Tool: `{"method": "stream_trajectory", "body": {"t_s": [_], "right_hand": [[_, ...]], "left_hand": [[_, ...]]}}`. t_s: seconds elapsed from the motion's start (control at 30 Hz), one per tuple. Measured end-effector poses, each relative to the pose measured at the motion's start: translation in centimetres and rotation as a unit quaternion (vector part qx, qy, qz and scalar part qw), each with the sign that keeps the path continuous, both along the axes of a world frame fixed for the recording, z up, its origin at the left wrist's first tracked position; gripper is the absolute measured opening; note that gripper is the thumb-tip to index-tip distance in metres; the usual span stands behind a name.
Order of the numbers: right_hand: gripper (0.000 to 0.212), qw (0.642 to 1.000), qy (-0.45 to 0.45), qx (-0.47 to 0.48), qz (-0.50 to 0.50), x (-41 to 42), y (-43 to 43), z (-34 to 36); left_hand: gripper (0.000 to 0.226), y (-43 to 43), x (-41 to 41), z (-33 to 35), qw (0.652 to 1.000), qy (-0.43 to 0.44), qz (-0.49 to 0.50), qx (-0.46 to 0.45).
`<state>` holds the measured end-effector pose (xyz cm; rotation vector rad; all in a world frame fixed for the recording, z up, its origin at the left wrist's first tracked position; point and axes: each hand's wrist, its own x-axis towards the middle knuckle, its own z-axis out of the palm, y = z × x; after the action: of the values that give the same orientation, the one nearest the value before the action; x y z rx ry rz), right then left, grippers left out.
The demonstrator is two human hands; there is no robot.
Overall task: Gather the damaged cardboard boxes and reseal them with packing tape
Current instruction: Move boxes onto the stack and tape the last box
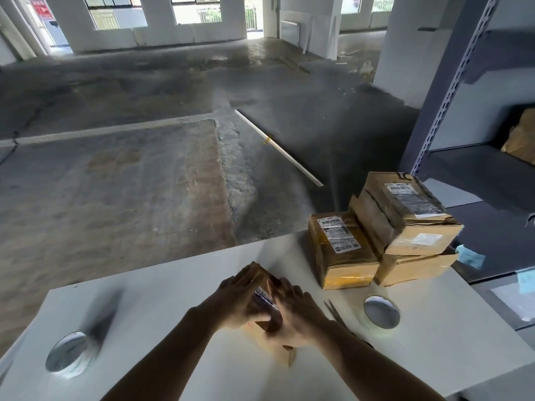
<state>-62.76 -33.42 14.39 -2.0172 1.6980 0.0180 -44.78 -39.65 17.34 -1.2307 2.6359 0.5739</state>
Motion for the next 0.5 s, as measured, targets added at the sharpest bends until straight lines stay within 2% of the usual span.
{"method": "stream_trajectory", "body": {"t_s": [0.07,0.27,0.5], "right_hand": [[0.117,1.000,-0.005,-0.022,0.012,0.1,-0.1,-0.2],[0.115,0.997,-0.003,-0.039,0.067,-0.3,-0.1,0.1],[0.113,0.994,-0.014,-0.058,0.096,-0.9,-0.1,0.4]], "left_hand": [[0.115,-0.3,0.1,0.0,0.999,-0.024,-0.030,0.003],[0.132,-0.6,0.0,-0.4,0.994,-0.086,-0.066,0.006],[0.127,-0.6,-0.2,-1.2,0.994,-0.092,-0.048,-0.023]]}}
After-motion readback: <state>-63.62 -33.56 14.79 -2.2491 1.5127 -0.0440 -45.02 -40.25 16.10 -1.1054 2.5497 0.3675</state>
